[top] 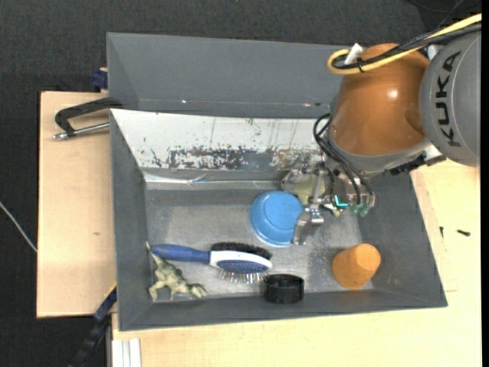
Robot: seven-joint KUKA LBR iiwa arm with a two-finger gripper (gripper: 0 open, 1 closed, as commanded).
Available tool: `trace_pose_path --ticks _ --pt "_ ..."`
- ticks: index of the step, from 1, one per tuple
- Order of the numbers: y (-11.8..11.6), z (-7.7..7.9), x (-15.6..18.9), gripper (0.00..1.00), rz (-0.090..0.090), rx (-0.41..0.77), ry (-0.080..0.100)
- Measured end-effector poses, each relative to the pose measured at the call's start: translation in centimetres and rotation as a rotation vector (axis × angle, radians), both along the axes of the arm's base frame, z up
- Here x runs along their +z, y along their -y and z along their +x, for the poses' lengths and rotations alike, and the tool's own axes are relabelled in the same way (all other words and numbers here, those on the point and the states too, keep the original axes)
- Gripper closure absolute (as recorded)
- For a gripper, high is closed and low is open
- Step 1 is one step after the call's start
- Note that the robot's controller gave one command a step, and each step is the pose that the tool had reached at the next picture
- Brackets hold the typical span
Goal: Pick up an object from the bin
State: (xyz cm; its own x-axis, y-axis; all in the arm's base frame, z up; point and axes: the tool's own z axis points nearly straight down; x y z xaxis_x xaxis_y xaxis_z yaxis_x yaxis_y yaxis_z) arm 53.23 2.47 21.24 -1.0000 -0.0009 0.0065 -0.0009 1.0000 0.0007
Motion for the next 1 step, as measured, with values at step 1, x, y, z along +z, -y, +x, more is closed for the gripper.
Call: trace_pose_path --ticks 1 --pt "-3.76 1.9 8.37 0.0 0.001 0.519 0.02"
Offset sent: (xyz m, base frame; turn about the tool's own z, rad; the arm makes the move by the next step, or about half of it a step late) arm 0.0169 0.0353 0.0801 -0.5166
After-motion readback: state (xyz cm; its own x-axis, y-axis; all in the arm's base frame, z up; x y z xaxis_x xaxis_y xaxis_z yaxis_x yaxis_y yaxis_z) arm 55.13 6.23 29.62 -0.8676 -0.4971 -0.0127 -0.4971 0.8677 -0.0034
